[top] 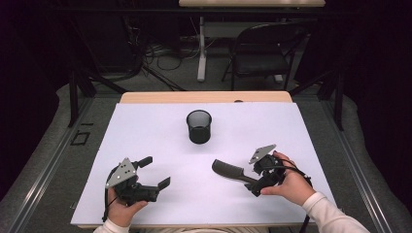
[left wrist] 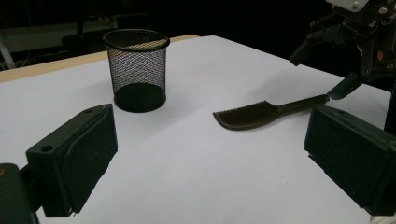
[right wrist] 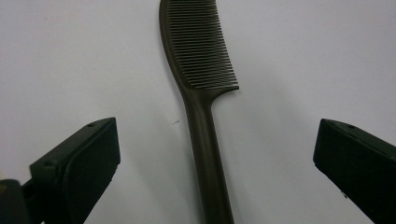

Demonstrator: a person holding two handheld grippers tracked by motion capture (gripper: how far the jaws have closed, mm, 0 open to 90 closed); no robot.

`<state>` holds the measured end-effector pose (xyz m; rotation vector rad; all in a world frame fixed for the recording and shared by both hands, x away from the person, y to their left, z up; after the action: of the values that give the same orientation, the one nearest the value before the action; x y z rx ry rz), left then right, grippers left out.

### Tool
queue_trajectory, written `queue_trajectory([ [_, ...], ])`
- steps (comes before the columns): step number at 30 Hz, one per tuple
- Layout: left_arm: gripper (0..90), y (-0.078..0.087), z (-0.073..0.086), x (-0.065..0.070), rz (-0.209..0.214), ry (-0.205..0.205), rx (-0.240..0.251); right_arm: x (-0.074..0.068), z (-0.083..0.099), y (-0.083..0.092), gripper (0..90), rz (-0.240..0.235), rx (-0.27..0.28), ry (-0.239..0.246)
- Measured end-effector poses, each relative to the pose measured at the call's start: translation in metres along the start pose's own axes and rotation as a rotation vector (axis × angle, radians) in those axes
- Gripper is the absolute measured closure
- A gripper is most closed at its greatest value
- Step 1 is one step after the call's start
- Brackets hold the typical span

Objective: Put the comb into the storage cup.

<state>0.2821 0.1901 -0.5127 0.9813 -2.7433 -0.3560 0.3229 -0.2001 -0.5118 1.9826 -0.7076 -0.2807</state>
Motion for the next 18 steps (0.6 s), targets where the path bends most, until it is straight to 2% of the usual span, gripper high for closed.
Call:
queue_trajectory([
  [5,2.8,-0.0003,0.0001,0.0001,-0.002,0.001,0.002,0.002,-0.0022,-0.0002,2.7,-0.005,-0.028,0.011],
  [7,2.8,-0.0003,0.0001,0.0001,-0.002,0.0,0.001,0.0028,-0.0034,-0.0007,5.2,-0.009,-0.04,0.032],
  [8,2.9,-0.0003,0.0001,0.0001,-0.002,0.001,0.002,0.002,-0.0039,-0.0009,6.0,-0.01,-0.047,0.026],
  [10,2.9,-0.0001,0.0,0.0001,0.0,0.0,0.001,0.0027,-0.0048,-0.002,6.8,-0.013,-0.06,0.05],
  [11,2.9,-0.0001,0.0001,0.0,0.0,0.0,0.0,0.0019,-0.0052,-0.0016,6.9,-0.013,-0.076,0.044],
  [18,2.9,-0.0004,0.0001,0.0002,-0.001,-0.001,0.001,0.0015,-0.0081,-0.0035,14.1,-0.02,-0.101,0.084],
])
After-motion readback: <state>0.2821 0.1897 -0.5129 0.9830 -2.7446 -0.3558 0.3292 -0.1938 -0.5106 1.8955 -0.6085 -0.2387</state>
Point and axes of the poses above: each handheld gripper's, and its own axes: y roughly backward along the jaws, z roughly out of its underside, x roughly to its right, the point moved 2 cm from there along -y, roughly forward along the jaws
